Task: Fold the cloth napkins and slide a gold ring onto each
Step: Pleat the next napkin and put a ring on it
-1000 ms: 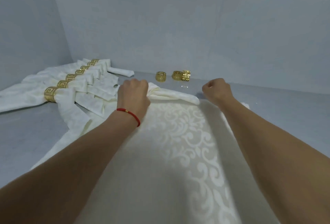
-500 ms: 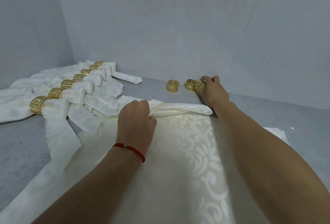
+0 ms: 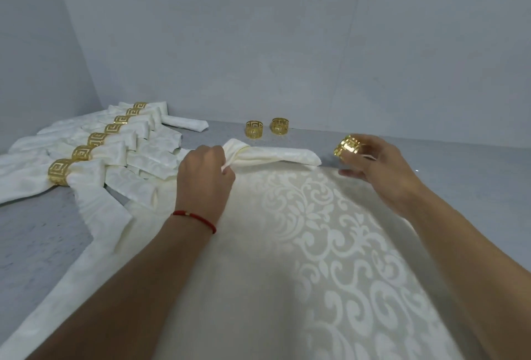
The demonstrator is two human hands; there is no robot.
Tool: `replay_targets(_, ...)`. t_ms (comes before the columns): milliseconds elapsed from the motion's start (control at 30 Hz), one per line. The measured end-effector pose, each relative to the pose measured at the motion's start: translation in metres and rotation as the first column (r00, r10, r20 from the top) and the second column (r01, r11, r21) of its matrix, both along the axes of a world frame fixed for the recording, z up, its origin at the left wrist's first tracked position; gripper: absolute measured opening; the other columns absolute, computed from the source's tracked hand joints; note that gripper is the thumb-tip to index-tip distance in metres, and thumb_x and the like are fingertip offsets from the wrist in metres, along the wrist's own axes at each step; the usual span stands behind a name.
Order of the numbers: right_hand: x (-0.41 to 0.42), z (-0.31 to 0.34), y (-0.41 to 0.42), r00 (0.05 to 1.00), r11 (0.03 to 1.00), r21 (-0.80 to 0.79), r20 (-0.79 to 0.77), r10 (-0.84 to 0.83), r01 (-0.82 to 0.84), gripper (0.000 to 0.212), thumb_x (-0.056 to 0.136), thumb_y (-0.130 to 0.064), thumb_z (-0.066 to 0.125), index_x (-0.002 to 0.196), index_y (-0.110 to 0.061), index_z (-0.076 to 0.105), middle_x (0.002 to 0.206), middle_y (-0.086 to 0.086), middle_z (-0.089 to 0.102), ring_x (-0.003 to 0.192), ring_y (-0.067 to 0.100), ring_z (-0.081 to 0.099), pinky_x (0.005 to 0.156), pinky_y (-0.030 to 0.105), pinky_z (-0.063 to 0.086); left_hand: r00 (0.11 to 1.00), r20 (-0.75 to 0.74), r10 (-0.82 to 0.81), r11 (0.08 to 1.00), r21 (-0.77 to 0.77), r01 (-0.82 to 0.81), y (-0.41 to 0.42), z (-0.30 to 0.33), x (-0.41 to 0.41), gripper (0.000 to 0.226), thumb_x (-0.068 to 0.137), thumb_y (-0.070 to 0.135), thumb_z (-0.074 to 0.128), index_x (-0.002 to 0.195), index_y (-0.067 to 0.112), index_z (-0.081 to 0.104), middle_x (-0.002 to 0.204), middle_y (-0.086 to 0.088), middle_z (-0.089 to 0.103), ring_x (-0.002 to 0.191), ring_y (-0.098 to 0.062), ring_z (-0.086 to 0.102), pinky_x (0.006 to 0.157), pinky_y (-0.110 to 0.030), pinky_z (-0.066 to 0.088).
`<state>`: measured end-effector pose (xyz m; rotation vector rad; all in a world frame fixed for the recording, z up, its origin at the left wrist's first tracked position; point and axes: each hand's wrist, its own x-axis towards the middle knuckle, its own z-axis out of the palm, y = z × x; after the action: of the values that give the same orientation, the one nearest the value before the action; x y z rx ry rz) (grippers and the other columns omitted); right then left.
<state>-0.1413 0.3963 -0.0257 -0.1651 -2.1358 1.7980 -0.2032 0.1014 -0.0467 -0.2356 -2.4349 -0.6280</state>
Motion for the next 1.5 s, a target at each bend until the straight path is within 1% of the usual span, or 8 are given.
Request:
replay_targets(100,0.014,-0.019,-0.007,1.0,0.998,0.063,0.01,-0.01,0.009,0.032,0.088,-0.017,0.081,0.117,-0.025,0.072,0.114,0.003,0.074,0.1,0.021,0.075,0.098,0.055,0.057,0.998,-0.055,-0.038,0.999,-0.034,0.036,0.001,-0.001,0.005,0.017,0.074,0.004,0.07,0.066,0.004,0.055,0.069,-0.012,0.056,0.065,-0.03,0.048,0.06,-0.035,0.032)
replay_targets(633,0.017,-0.019,-0.019,0.983,0.945,0.277,-0.005,0.183,-0.175,0.047,0.082,-0.012,0.085,0.122,-0.03,0.07,0.117,-0.015,0.074,0.114,0.007,0.068,0.099,0.033,0.054,0.953,-0.198,-0.228,0.973,-0.085,0.215,-0.005,-0.007,0.002,0.025,0.063,-0.001,0.079,0.065,0.007,0.055,0.064,-0.004,0.054,0.06,-0.022,0.048,0.057,-0.027,0.031)
replay_targets(733,0.016,-0.018,-0.026,0.989,0.823,0.564,-0.072,0.128,-0.066,0.044,0.081,-0.028,0.086,0.121,-0.036,0.07,0.118,-0.023,0.07,0.114,0.0,0.062,0.101,0.027,0.046,0.934,-0.208,-0.291,0.955,-0.111,0.274,-0.001,-0.006,0.006,0.027,0.062,-0.002,0.078,0.064,0.007,0.053,0.065,-0.004,0.054,0.061,-0.024,0.049,0.053,-0.032,0.037)
replay_targets(900,0.016,-0.021,-0.03,0.953,0.436,0.887,-0.25,0.172,0.154,0.046,0.085,-0.027,0.081,0.129,-0.027,0.066,0.121,-0.015,0.067,0.118,0.013,0.056,0.103,0.032,0.034,0.917,-0.23,-0.326,0.944,-0.137,0.301,0.0,-0.004,0.009,0.028,0.061,-0.005,0.076,0.064,0.006,0.051,0.066,-0.005,0.053,0.061,-0.024,0.049,0.053,-0.034,0.039)
replay_targets(1033,0.025,-0.026,-0.02,0.973,0.655,0.752,-0.198,0.116,0.075,0.044,0.089,-0.023,0.078,0.129,-0.032,0.062,0.122,-0.022,0.065,0.115,0.003,0.058,0.101,0.028,0.044,0.926,-0.244,-0.289,0.957,-0.093,0.274,-0.011,-0.006,0.005,0.025,0.065,-0.001,0.077,0.067,0.008,0.054,0.069,-0.001,0.055,0.065,-0.017,0.044,0.06,-0.022,0.024)
replay_targets(1100,0.028,-0.025,-0.021,0.972,0.674,0.737,-0.195,0.128,0.059,0.043,0.089,-0.025,0.078,0.128,-0.034,0.061,0.117,-0.023,0.066,0.11,-0.001,0.059,0.097,0.021,0.045,0.918,-0.252,-0.306,0.952,-0.084,0.295,-0.01,-0.007,0.007,0.024,0.066,-0.001,0.076,0.068,0.008,0.054,0.069,0.0,0.054,0.066,-0.015,0.043,0.06,-0.021,0.022)
replay_targets(1300,0.033,-0.023,-0.029,0.976,0.619,0.784,-0.168,0.136,0.049,0.038,0.092,-0.031,0.074,0.127,-0.033,0.06,0.119,-0.021,0.064,0.111,0.005,0.055,0.096,0.029,0.046,0.905,-0.256,-0.339,0.94,-0.06,0.335,-0.008,-0.008,0.01,0.025,0.067,-0.002,0.077,0.069,0.009,0.054,0.073,-0.001,0.058,0.067,-0.018,0.05,0.06,-0.02,0.027)
replay_targets(1500,0.04,-0.019,-0.047,0.957,0.442,0.888,-0.227,0.182,0.126,0.041,0.089,-0.042,0.072,0.126,-0.026,0.063,0.111,-0.011,0.068,0.105,0.011,0.056,0.095,0.027,0.035,0.892,-0.227,-0.391,0.92,-0.128,0.371,0.002,-0.007,0.016,0.027,0.065,-0.003,0.076,0.067,0.009,0.052,0.073,-0.002,0.057,0.068,-0.022,0.052,0.059,-0.031,0.042)
